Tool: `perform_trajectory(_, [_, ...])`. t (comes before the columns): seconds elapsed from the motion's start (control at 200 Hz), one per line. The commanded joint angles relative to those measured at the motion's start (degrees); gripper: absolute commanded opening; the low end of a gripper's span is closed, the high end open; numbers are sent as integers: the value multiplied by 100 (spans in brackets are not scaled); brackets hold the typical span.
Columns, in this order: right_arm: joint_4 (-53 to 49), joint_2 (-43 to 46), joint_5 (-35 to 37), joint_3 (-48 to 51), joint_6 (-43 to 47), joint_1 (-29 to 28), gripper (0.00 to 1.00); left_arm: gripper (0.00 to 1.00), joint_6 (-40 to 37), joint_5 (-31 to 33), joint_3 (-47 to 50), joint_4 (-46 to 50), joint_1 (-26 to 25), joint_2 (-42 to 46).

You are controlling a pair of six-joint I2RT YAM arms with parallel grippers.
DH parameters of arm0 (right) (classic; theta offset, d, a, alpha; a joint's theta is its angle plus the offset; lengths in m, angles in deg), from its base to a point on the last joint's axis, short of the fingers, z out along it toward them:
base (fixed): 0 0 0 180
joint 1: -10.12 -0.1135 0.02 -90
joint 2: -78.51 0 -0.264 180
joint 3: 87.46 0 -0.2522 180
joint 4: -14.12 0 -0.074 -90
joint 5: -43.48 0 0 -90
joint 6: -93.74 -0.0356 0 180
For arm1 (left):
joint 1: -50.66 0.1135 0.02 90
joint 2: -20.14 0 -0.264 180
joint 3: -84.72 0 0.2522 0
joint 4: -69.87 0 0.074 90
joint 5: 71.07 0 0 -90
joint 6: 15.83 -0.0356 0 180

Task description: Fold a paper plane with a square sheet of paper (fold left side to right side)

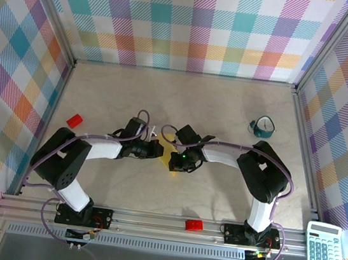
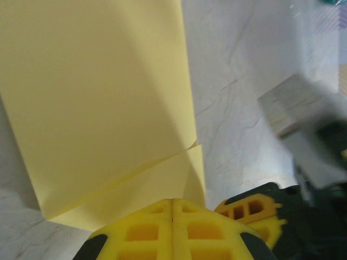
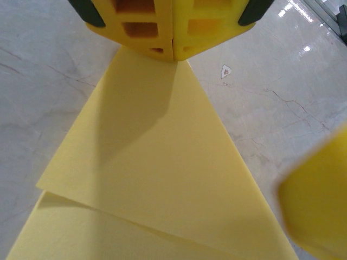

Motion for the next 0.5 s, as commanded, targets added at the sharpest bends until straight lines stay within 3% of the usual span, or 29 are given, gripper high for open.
perform_trajectory(0.0, [-244, -313, 415, 279, 87, 8, 0, 0, 21, 56, -174, -71, -66, -283])
perform_trajectory(0.495, [43, 126, -356, -177, 111, 92, 0, 0, -199, 456, -41, 375, -84, -598])
